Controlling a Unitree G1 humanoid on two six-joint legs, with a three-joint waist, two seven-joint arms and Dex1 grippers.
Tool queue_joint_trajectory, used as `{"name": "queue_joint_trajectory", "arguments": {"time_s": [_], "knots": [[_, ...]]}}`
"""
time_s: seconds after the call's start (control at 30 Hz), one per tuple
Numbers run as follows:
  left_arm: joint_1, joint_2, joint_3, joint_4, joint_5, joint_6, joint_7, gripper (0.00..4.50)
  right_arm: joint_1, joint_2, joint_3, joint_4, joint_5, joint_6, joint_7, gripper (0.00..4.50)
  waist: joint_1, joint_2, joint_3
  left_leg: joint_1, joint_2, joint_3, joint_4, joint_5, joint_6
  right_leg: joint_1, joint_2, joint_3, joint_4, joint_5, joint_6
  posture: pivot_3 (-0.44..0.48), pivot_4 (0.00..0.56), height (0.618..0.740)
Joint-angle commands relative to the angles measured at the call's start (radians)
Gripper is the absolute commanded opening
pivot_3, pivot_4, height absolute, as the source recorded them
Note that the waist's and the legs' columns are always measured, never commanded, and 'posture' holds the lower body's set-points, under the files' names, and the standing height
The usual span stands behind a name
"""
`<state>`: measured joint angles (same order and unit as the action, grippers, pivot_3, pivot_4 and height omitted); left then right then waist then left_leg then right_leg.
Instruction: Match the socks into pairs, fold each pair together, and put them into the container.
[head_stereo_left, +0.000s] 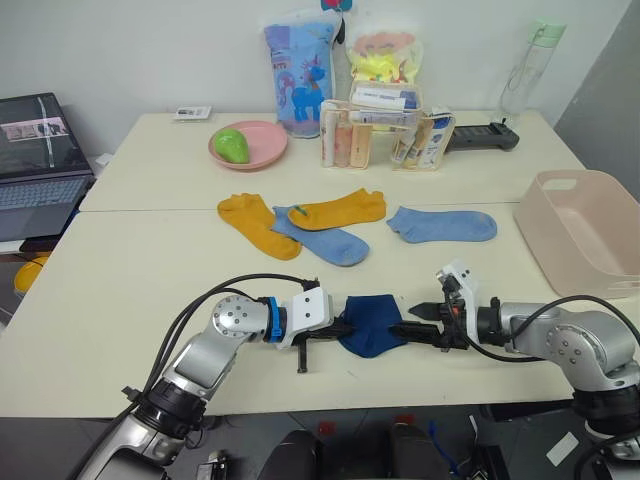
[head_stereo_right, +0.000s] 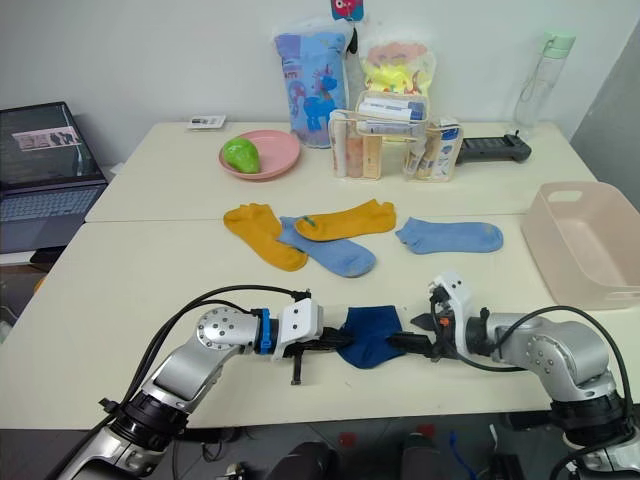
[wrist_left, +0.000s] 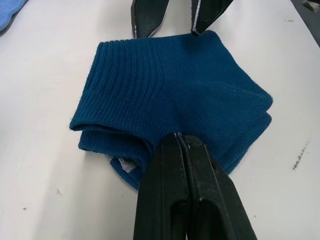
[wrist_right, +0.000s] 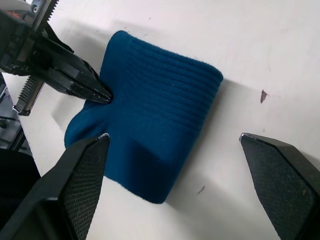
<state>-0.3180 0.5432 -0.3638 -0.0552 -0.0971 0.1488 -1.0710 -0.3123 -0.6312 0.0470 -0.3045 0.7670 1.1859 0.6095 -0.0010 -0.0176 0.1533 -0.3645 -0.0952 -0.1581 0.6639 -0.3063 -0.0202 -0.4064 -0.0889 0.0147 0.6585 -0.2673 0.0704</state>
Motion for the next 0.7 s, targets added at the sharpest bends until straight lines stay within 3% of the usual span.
{"name": "queue_joint_trajectory", "arguments": {"time_s": [0.03,0.5,0.6,0.7], "knots": [[0.020,0.013,-0.008,-0.015,0.008,0.025,-0.005,0.00,-0.020,0.046,0.039,0.014,-0.003,0.004,0.004,4.47,-0.001,0.000,0.000,0.000,0.000,0.000,0.000,0.000,0.000,0.000,0.000,0.000,0.000,0.000,0.000,0.000,0.150,0.740],[0.010,0.014,0.005,-0.027,0.003,0.044,-0.009,0.00,-0.044,0.192,0.021,0.049,0.013,0.072,-0.035,4.47,-0.001,0.001,-0.001,0.000,0.000,0.000,-0.001,0.000,0.000,0.000,0.000,0.000,0.000,0.000,0.000,0.000,0.150,0.740],[0.007,0.012,0.009,-0.025,0.001,0.045,-0.010,0.00,-0.041,0.185,0.031,0.055,-0.002,0.066,-0.024,3.87,-0.001,0.002,-0.001,0.000,0.000,0.000,-0.001,0.000,0.000,0.000,0.000,0.000,0.000,0.000,0.000,0.000,0.150,0.740],[0.004,0.011,0.014,-0.021,-0.003,0.046,-0.010,0.00,-0.041,0.186,0.034,0.063,-0.005,0.063,-0.021,2.81,-0.001,0.002,-0.001,0.000,0.000,0.000,-0.001,0.000,0.000,0.000,0.000,0.000,0.000,0.000,0.000,0.000,0.150,0.740]]}}
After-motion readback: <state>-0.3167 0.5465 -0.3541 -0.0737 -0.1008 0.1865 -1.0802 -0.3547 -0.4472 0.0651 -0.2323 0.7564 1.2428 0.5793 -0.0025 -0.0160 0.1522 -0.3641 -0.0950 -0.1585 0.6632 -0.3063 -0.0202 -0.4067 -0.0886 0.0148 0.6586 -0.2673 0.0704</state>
